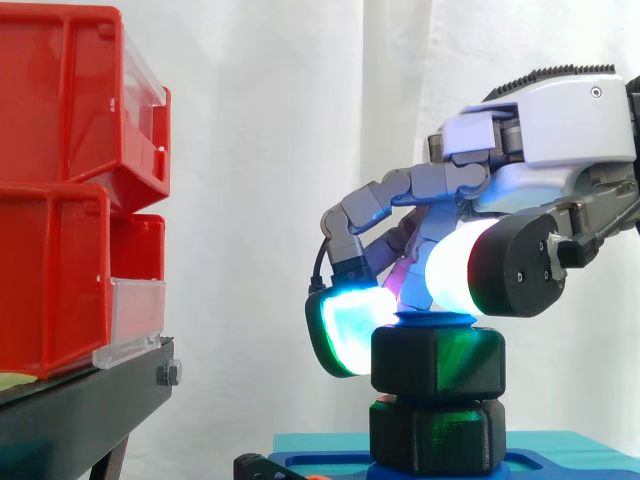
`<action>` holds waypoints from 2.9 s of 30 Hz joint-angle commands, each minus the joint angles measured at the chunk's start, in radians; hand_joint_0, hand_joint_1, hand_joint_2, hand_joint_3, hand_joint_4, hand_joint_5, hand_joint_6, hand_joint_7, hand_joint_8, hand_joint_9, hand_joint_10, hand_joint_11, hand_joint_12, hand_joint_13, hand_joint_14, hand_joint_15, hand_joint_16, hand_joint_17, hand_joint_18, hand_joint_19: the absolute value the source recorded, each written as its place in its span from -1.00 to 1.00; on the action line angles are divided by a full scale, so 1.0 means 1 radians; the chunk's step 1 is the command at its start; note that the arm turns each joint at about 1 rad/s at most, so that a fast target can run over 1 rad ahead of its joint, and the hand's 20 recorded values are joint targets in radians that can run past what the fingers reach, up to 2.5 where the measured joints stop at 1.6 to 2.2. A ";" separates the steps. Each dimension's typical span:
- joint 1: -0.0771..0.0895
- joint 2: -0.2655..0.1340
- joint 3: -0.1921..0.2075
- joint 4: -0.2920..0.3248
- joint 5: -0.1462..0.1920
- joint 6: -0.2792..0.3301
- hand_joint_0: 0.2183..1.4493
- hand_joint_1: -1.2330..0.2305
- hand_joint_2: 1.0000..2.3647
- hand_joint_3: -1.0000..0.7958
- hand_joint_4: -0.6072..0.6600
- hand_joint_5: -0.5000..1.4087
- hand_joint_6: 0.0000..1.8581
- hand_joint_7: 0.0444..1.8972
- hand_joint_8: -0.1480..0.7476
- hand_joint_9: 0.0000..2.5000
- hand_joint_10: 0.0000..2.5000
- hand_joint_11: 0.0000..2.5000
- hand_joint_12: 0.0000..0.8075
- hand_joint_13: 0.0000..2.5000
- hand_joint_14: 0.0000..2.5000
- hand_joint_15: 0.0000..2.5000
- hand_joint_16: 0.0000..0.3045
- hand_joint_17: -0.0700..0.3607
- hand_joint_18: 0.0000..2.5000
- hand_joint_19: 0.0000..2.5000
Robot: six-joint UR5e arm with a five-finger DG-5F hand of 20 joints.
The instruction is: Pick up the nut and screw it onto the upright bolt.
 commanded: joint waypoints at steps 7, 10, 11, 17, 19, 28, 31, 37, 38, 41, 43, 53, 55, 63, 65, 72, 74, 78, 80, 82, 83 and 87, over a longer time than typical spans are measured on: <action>-0.018 0.000 0.002 -0.015 -0.020 0.000 -0.51 0.21 -1.00 -0.44 0.13 -0.43 -0.46 0.71 -0.08 -0.04 -1.00 -1.00 -0.60 -0.20 -1.00 -1.00 -0.86 -0.45 -0.49 -0.94; -0.031 0.000 0.002 -0.024 -0.042 0.000 -0.51 0.24 -1.00 -0.44 0.10 -0.42 -0.46 0.71 -0.07 0.01 -1.00 -1.00 -0.61 -0.17 -1.00 -1.00 -0.86 -0.45 -0.46 -0.92; -0.033 0.002 0.003 -0.024 -0.045 0.000 -0.51 0.24 -1.00 -0.44 0.09 -0.41 -0.46 0.69 -0.08 0.02 -1.00 -1.00 -0.62 -0.16 -1.00 -1.00 -0.86 -0.45 -0.46 -0.92; -0.058 0.000 0.038 -0.072 -0.069 -0.003 -0.51 0.27 -1.00 -0.44 0.09 -0.41 -0.41 0.55 -0.09 0.10 -1.00 -1.00 -0.64 -0.13 -1.00 -0.99 -0.87 -0.46 -0.41 -0.89; -0.067 0.002 0.058 -0.098 -0.075 -0.006 -0.51 0.28 -1.00 -0.44 0.09 -0.41 -0.42 0.58 -0.07 0.10 -1.00 -1.00 -0.64 -0.12 -1.00 -1.00 -0.86 -0.46 -0.41 -0.90; -0.091 0.000 0.132 -0.179 -0.088 -0.034 -0.52 0.30 -1.00 -0.44 0.20 -0.45 -0.46 0.53 -0.07 0.09 -1.00 -1.00 -0.62 -0.13 -1.00 -1.00 -0.85 -0.44 -0.42 -0.90; -0.090 0.000 0.132 -0.168 -0.089 -0.034 -0.53 0.30 -1.00 -0.44 0.28 -0.46 -0.46 0.39 -0.07 0.08 -1.00 -1.00 -0.62 -0.13 -1.00 -0.99 -0.85 -0.43 -0.42 -0.90; -0.077 0.000 0.130 -0.137 -0.088 -0.032 -0.57 0.31 -1.00 -0.44 0.36 -0.51 -0.46 0.09 -0.07 0.03 -1.00 -1.00 -0.58 -0.14 -1.00 -1.00 -0.83 -0.41 -0.41 -0.91; -0.074 0.000 0.130 -0.133 -0.086 -0.032 -0.58 0.29 -1.00 -0.44 0.38 -0.52 -0.46 0.03 -0.08 0.01 -1.00 -1.00 -0.57 -0.16 -1.00 -1.00 -0.82 -0.39 -0.42 -0.91; -0.056 0.000 0.123 -0.110 -0.083 -0.031 -0.66 0.24 -1.00 -0.44 0.34 -0.54 -0.46 -0.12 -0.09 -0.06 -1.00 -1.00 -0.53 -0.21 -1.00 -1.00 -0.79 -0.34 -0.46 -0.95; -0.044 0.000 0.104 -0.088 -0.078 -0.026 -0.70 0.19 -1.00 -0.44 0.33 -0.56 -0.46 -0.18 -0.09 -0.10 -1.00 -1.00 -0.50 -0.23 -1.00 -1.00 -0.78 -0.32 -0.47 -0.98; -0.012 0.000 0.086 -0.061 -0.039 -0.014 -0.74 0.25 -1.00 -0.44 0.31 -0.58 -0.46 -0.32 -0.13 -0.28 -1.00 -1.00 -0.43 -0.38 -1.00 -1.00 -0.75 -0.28 -0.65 -1.00; -0.002 0.000 0.086 -0.064 -0.032 -0.014 -0.74 0.27 -1.00 -0.44 0.30 -0.58 -0.46 -0.33 -0.15 -0.32 -1.00 -1.00 -0.42 -0.41 -1.00 -1.00 -0.76 -0.29 -0.68 -1.00; 0.007 0.000 0.086 -0.064 -0.031 -0.012 -0.74 0.26 -1.00 -0.44 0.28 -0.61 -0.46 -0.39 -0.18 -0.42 -1.00 -1.00 -0.38 -0.48 -1.00 -1.00 -0.75 -0.28 -0.77 -1.00; 0.010 0.000 0.084 -0.065 -0.031 -0.012 -0.75 0.27 -1.00 -0.44 0.27 -0.61 -0.46 -0.41 -0.18 -0.44 -1.00 -1.00 -0.37 -0.49 -1.00 -1.00 -0.75 -0.28 -0.79 -1.00; 0.021 0.002 0.064 -0.070 -0.023 -0.009 -0.71 0.34 -1.00 -0.44 0.28 -0.61 -0.46 -0.36 -0.18 -0.45 -1.00 -1.00 -0.38 -0.51 -1.00 -1.00 -0.76 -0.30 -0.83 -1.00; 0.022 0.000 0.061 -0.070 -0.020 -0.006 -0.71 0.34 -1.00 -0.44 0.28 -0.60 -0.46 -0.34 -0.18 -0.45 -1.00 -1.00 -0.37 -0.52 -1.00 -1.00 -0.76 -0.30 -0.83 -1.00; 0.027 0.000 0.058 -0.068 -0.017 0.011 -0.70 0.34 -1.00 -0.44 0.29 -0.59 -0.46 -0.25 -0.16 -0.44 -1.00 -1.00 -0.38 -0.51 -1.00 -1.00 -0.77 -0.30 -0.84 -1.00; 0.027 0.000 0.058 -0.068 -0.017 0.014 -0.69 0.34 -1.00 -0.44 0.30 -0.58 -0.46 -0.21 -0.15 -0.43 -1.00 -1.00 -0.37 -0.51 -1.00 -1.00 -0.77 -0.31 -0.84 -1.00; 0.027 0.000 0.058 -0.068 -0.017 0.015 -0.69 0.34 -1.00 -0.44 0.31 -0.57 -0.46 -0.18 -0.15 -0.42 -1.00 -1.00 -0.38 -0.51 -1.00 -1.00 -0.77 -0.31 -0.84 -1.00; 0.027 0.000 0.058 -0.068 -0.017 0.015 -0.69 0.34 -1.00 -0.44 0.33 -0.57 -0.46 -0.16 -0.14 -0.42 -1.00 -1.00 -0.38 -0.50 -1.00 -1.00 -0.77 -0.31 -0.84 -1.00; 0.027 0.000 0.058 -0.068 -0.019 0.015 -0.68 0.34 -1.00 -0.44 0.35 -0.55 -0.46 -0.07 -0.13 -0.41 -1.00 -1.00 -0.38 -0.49 -1.00 -1.00 -0.78 -0.32 -0.83 -1.00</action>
